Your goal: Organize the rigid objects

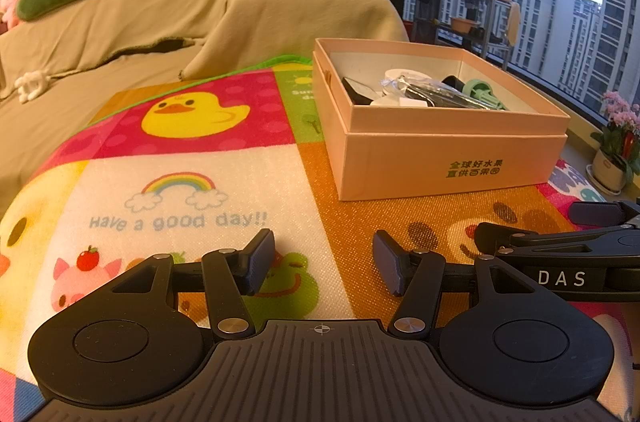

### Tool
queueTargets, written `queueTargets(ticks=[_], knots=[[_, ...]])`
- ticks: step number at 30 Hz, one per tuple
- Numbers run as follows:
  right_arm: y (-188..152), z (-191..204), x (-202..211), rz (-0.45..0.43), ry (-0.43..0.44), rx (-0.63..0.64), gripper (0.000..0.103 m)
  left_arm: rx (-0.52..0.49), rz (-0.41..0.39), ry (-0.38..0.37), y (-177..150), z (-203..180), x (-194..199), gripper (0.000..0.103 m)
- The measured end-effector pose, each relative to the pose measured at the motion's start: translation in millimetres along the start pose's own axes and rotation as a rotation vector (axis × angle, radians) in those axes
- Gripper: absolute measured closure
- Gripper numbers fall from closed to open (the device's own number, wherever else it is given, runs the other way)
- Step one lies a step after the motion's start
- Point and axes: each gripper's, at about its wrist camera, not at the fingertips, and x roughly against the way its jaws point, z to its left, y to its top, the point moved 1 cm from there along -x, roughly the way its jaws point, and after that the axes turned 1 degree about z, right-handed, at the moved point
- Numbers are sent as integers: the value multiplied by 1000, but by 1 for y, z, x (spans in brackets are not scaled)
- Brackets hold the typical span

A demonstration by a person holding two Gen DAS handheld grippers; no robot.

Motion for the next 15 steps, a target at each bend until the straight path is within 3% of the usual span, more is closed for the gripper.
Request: queueTargets(ticks=[15], knots=[[0, 0, 0, 0, 0, 0, 0, -1, 1, 0, 0, -1, 0, 42]])
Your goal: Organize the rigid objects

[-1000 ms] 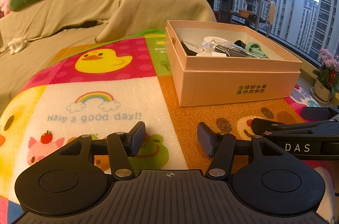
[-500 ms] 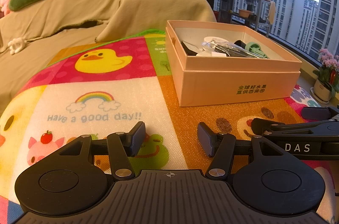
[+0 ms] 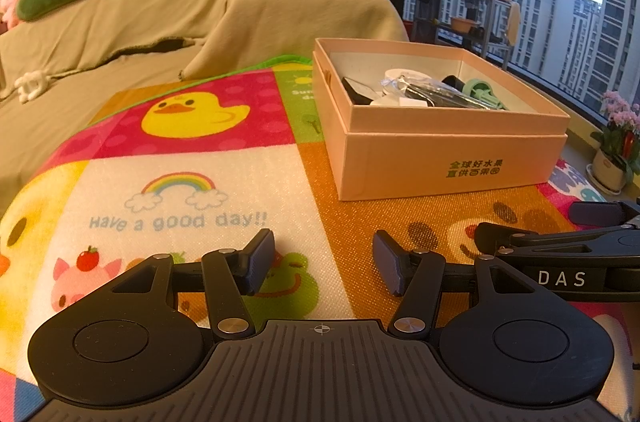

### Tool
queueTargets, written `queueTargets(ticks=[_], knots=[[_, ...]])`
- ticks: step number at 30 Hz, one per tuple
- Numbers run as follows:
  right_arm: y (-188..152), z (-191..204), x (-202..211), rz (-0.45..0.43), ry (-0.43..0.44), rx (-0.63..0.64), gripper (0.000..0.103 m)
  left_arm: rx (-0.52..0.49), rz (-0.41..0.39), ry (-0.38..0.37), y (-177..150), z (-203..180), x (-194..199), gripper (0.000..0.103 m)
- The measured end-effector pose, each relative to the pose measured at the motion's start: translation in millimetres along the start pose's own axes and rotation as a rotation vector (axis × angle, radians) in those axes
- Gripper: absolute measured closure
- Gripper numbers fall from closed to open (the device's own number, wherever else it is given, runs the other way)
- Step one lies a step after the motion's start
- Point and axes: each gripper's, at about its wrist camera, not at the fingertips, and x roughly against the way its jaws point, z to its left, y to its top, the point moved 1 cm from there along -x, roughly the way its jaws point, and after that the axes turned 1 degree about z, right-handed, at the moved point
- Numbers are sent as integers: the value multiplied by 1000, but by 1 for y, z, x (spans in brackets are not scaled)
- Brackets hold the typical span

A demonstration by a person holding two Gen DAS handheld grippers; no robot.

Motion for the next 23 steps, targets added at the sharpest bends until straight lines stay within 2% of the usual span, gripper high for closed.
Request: queueTargets(ticks=[23], knots=[[0, 0, 0, 0, 0, 0, 0, 10, 0, -11, 0, 3, 0, 43]])
